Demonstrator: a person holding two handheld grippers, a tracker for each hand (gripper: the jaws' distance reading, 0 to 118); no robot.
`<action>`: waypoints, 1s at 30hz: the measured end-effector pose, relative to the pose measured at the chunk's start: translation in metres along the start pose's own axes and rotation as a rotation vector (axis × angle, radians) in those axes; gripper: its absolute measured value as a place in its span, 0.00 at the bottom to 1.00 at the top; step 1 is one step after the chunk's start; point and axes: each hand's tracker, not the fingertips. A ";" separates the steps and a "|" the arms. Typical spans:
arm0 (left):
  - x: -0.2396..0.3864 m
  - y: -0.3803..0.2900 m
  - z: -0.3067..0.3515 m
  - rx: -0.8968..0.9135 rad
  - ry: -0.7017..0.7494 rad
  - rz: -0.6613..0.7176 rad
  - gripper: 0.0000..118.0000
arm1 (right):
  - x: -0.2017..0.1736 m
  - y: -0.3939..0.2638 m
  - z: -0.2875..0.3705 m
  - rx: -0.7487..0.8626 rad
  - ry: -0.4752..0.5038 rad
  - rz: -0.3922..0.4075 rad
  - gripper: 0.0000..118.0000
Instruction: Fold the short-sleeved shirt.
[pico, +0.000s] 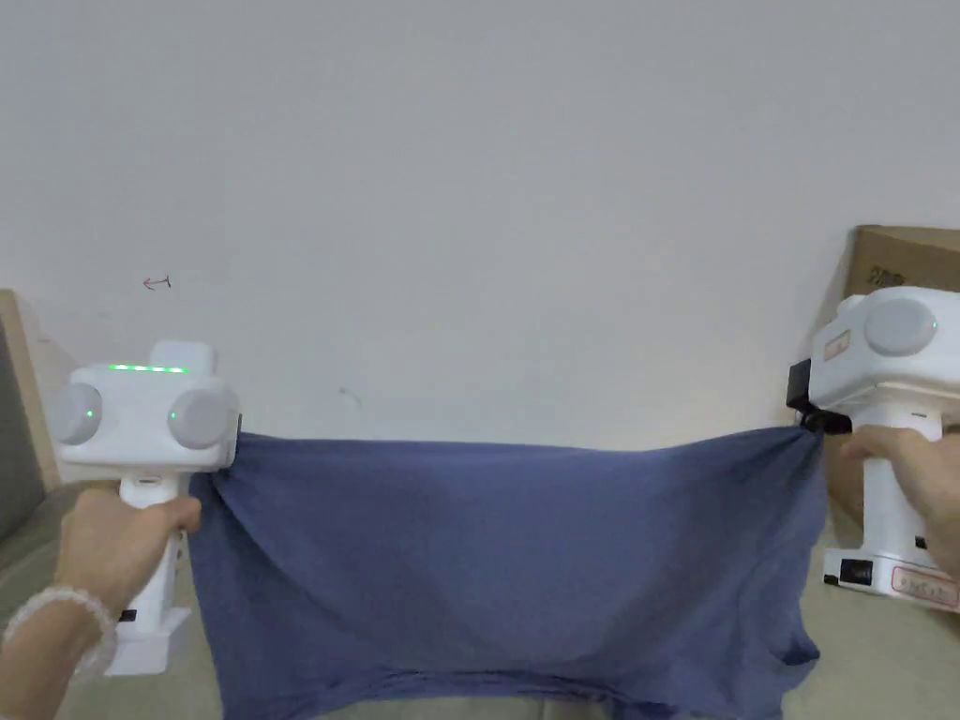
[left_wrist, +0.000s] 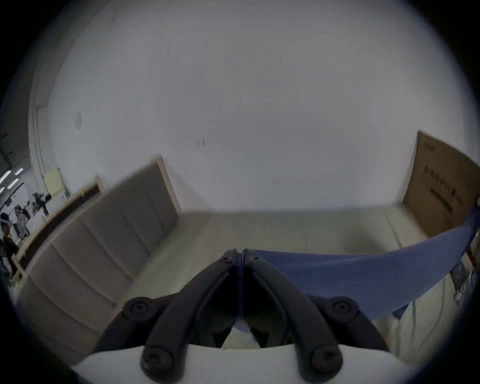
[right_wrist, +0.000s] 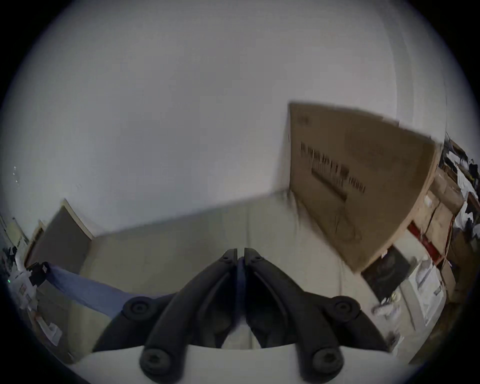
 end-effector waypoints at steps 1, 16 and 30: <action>0.006 -0.020 -0.013 -0.041 -0.002 -0.032 0.03 | 0.002 -0.018 -0.019 -0.041 -0.017 0.004 0.04; -0.010 -0.227 -0.028 -0.335 -0.056 -0.027 0.03 | 0.066 -0.234 -0.058 -0.369 -0.038 -0.035 0.04; -0.093 -0.369 0.239 -0.357 -0.044 -0.040 0.03 | 0.121 -0.415 0.163 -0.404 0.003 0.050 0.04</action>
